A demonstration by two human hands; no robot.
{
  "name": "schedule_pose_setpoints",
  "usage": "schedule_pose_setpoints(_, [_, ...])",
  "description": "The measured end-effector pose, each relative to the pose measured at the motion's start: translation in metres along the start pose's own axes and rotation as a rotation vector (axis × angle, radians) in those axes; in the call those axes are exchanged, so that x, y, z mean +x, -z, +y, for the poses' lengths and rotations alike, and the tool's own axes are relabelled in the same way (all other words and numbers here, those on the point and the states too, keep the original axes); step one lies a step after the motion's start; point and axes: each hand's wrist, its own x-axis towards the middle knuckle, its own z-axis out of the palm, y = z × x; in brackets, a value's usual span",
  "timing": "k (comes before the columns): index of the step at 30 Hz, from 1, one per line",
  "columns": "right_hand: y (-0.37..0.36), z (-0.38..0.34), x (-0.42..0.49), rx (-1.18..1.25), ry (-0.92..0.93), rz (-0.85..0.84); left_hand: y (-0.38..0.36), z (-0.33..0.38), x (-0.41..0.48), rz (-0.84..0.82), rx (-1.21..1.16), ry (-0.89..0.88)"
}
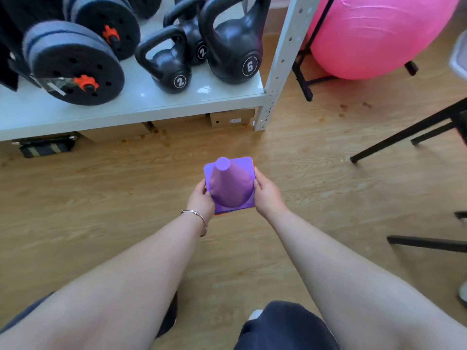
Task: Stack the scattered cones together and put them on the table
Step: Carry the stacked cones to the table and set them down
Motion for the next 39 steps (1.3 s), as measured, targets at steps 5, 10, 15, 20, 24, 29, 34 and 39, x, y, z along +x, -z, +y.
schedule_pose_setpoints(5, [0.033, -0.057, -0.079, 0.071, 0.013, -0.034, 0.02, 0.047, -0.095, -0.005, 0.145, -0.104])
schedule_pose_setpoints(10, [0.08, -0.118, -0.167, 0.286, 0.037, -0.046, 0.046, 0.09, -0.177, -0.039, -0.071, -0.044])
schedule_pose_setpoints(15, [0.124, -0.17, -0.246, 0.328, 0.108, -0.053, 0.069, 0.154, -0.267, 0.007, -0.093, -0.141])
schedule_pose_setpoints(20, [0.168, -0.232, -0.31, 0.381, 0.154, -0.102, 0.092, 0.22, -0.359, -0.078, -0.253, -0.19])
schedule_pose_setpoints(24, [0.187, -0.276, -0.354, 0.402, 0.193, -0.127, 0.112, 0.252, -0.414, -0.136, -0.347, -0.233])
schedule_pose_setpoints(29, [0.197, -0.319, -0.395, 0.455, 0.228, -0.2, 0.13, 0.278, -0.474, -0.131, -0.423, -0.282])
schedule_pose_setpoints(34, [0.208, -0.359, -0.43, 0.606, 0.241, -0.343, 0.156, 0.302, -0.516, -0.085, -0.516, -0.266])
schedule_pose_setpoints(39, [0.21, -0.396, -0.451, 0.781, 0.13, -0.426, 0.19, 0.316, -0.549, -0.05, -0.589, -0.234])
